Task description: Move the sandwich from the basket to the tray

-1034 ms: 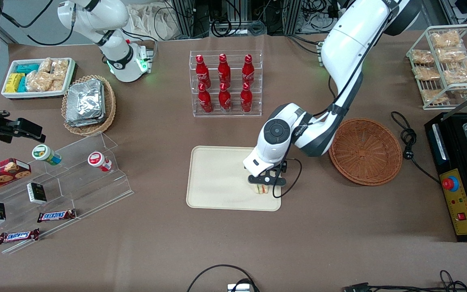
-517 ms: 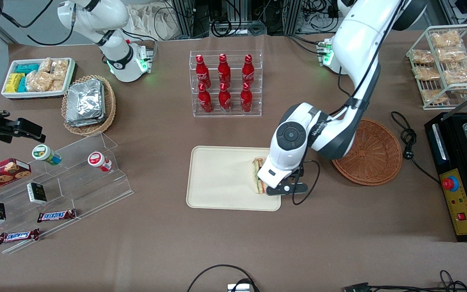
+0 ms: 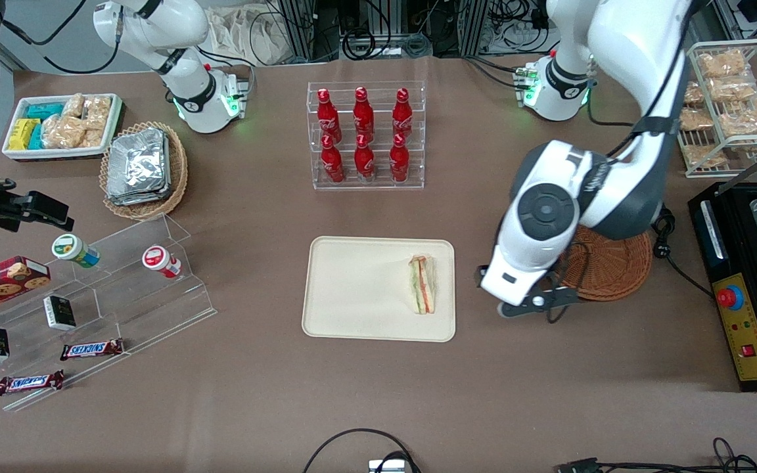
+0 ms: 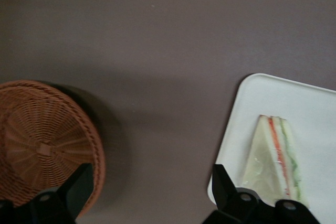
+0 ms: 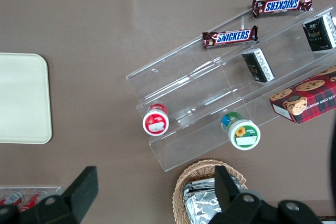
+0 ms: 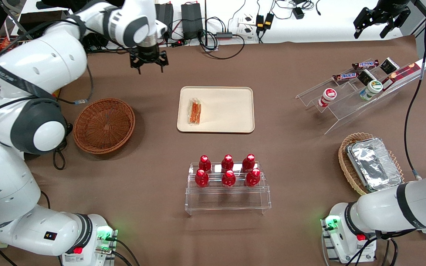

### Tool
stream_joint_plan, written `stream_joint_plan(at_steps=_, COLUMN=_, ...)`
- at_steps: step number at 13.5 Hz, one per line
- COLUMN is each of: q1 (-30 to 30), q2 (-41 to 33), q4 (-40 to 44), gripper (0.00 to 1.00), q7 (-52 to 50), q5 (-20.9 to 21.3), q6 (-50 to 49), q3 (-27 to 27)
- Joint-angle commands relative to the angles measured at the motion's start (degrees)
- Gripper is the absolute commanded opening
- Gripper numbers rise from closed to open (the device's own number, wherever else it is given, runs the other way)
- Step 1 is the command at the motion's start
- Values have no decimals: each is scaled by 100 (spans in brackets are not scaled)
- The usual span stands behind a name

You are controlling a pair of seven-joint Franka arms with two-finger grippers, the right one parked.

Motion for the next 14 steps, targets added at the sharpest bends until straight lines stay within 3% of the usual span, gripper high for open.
stream_joint_plan(at_steps=1, q1=219, q2=-324, q4=-171, gripper=100, q7=267, q5=55, q6=-284, q3=-43)
stream_joint_plan(at_steps=7, q1=800, q2=-886, q4=-284, gripper=100, q7=1662, q5=-33, q6=-882, q3=-52)
stream_joint_plan(at_steps=14, q1=1415, q2=-2195, q4=-1005, gripper=100, q7=3245, q5=-270, q6=-909, q3=-34)
